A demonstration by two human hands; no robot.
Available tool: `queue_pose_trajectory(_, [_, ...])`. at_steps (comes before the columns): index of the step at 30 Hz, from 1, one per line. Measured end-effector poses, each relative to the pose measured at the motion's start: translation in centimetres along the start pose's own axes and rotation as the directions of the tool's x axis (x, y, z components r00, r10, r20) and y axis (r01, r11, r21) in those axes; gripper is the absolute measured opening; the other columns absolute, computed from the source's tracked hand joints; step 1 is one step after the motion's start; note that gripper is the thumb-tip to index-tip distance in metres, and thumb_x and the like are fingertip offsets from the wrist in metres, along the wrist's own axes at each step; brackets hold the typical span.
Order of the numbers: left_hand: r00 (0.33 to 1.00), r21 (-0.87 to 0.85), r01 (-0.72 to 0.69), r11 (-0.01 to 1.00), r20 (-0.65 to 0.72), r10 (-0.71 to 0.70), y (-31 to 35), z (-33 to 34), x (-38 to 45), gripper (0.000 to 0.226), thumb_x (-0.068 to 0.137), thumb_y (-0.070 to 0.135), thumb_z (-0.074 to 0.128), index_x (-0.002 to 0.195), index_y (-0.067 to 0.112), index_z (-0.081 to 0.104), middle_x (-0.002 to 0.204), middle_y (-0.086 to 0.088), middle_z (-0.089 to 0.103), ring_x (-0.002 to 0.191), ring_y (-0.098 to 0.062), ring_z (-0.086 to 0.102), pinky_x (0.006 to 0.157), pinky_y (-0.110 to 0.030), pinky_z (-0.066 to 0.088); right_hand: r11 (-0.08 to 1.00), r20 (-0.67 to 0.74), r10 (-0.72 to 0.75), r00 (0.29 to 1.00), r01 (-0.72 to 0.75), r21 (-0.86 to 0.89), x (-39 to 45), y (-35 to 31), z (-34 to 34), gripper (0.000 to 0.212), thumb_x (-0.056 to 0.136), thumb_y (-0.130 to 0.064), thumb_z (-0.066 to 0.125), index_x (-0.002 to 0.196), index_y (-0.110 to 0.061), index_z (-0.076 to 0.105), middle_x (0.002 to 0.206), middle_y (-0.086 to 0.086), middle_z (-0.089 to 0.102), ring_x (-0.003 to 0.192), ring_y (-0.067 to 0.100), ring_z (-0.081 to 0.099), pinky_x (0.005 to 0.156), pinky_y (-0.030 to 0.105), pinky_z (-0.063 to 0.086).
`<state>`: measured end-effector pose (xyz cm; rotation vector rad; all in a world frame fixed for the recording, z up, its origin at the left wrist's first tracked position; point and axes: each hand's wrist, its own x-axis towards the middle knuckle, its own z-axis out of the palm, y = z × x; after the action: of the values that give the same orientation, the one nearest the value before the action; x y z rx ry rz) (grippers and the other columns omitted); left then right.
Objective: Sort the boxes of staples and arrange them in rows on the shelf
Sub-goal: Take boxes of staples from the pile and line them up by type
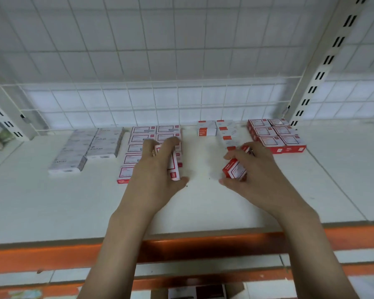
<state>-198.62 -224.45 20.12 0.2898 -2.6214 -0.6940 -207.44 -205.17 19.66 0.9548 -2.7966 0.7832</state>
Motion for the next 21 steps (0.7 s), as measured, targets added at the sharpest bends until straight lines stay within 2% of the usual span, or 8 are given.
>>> queue_pose_trajectory(3, [0.999,-0.090,0.038,0.995,0.032,-0.036,-2.0,-1.5,-0.5,0.081,0.061,0.027,0.085,0.132,0.026,0.045,0.128,-0.006,0.029,0.111,-0.024,0.047,0.096,-0.030,0.040,1.000,-0.006,0.027,1.000,-0.027,0.002,-0.6,-2.3,0.9,0.048,0.071,-0.033,0.076,0.115,-0.026,0.058,0.119,0.002,0.039,0.115,0.023,0.034,0.093,0.020,0.024])
queue_pose_trajectory(5, [0.996,-0.184,0.068,0.981,0.067,-0.057,-3.2,-2.3,-0.8,0.085,0.063,0.020,0.084,0.135,0.026,0.039,0.123,-0.002,0.023,0.108,-0.014,0.041,0.099,-0.022,0.037,0.999,0.009,0.053,0.999,-0.053,0.007,-0.9,-3.7,1.4,0.048,0.072,-0.033,0.076,0.116,-0.027,0.057,0.119,0.000,0.037,0.112,0.020,0.032,0.091,0.018,0.024])
queue_pose_trajectory(7, [0.993,-0.233,0.075,0.970,0.108,-0.050,-4.2,-2.8,-1.2,0.085,0.070,0.010,0.077,0.139,0.026,0.031,0.119,0.002,0.018,0.097,-0.005,0.038,0.086,-0.001,0.032,0.998,0.011,0.068,0.998,-0.068,0.013,-1.2,-5.0,2.1,0.049,0.070,-0.032,0.077,0.115,-0.027,0.058,0.116,-0.001,0.037,0.107,0.019,0.032,0.088,0.018,0.024])
queue_pose_trajectory(9, [0.991,-0.250,0.083,0.965,0.126,-0.052,-5.1,-3.1,-1.7,0.082,0.076,0.003,0.067,0.142,0.027,0.025,0.118,0.004,0.015,0.093,-0.004,0.040,0.073,0.008,0.028,0.997,0.015,0.077,0.997,-0.077,0.011,-1.4,-6.0,2.8,0.050,0.069,-0.033,0.078,0.114,-0.027,0.058,0.114,-0.002,0.037,0.109,0.020,0.033,0.090,0.019,0.024])
queue_pose_trajectory(11, [0.987,-0.269,0.104,0.958,0.143,-0.067,-5.7,-3.5,-2.3,0.081,0.078,0.003,0.061,0.143,0.029,0.022,0.119,0.006,0.014,0.096,-0.007,0.042,0.074,0.005,0.032,0.997,0.032,0.080,0.996,-0.080,0.008,-1.7,-6.8,3.5,0.051,0.069,-0.033,0.078,0.115,-0.027,0.058,0.115,-0.002,0.036,0.114,0.020,0.032,0.093,0.019,0.024])
queue_pose_trajectory(14, [0.986,-0.266,0.122,0.956,0.141,-0.086,-6.2,-3.7,-2.6,0.079,0.079,0.010,0.064,0.144,0.029,0.023,0.117,0.007,0.018,0.100,-0.011,0.046,0.081,-0.009,0.038,0.996,0.058,0.094,0.994,-0.093,-0.008,-2.1,-7.6,3.9,0.051,0.071,-0.032,0.077,0.117,-0.028,0.057,0.120,-0.002,0.036,0.118,0.022,0.031,0.094,0.020,0.024])
queue_pose_trajectory(17, [0.989,-0.101,0.134,0.986,0.084,-0.125,-6.6,-3.7,-2.6,0.078,0.074,0.033,0.072,0.140,0.028,0.031,0.117,0.003,0.035,0.106,-0.019,0.052,0.084,-0.026,0.042,0.995,0.057,0.098,0.994,-0.096,-0.036,-2.3,-7.9,4.2,0.049,0.072,-0.033,0.076,0.117,-0.028,0.057,0.120,-0.002,0.036,0.117,0.024,0.032,0.095,0.023,0.028])
queue_pose_trajectory(21, [0.988,0.128,0.155,0.980,-0.023,-0.154,-6.7,-3.5,-2.9,0.079,0.067,0.058,0.068,0.134,0.025,0.042,0.115,-0.003,0.050,0.108,-0.025,0.048,0.083,-0.035,0.043,0.992,0.055,0.118,0.991,-0.116,-0.054,-2.4,-7.9,4.5,0.048,0.073,-0.036,0.074,0.117,-0.027,0.058,0.120,0.000,0.038,0.116,0.026,0.035,0.097,0.027,0.032])
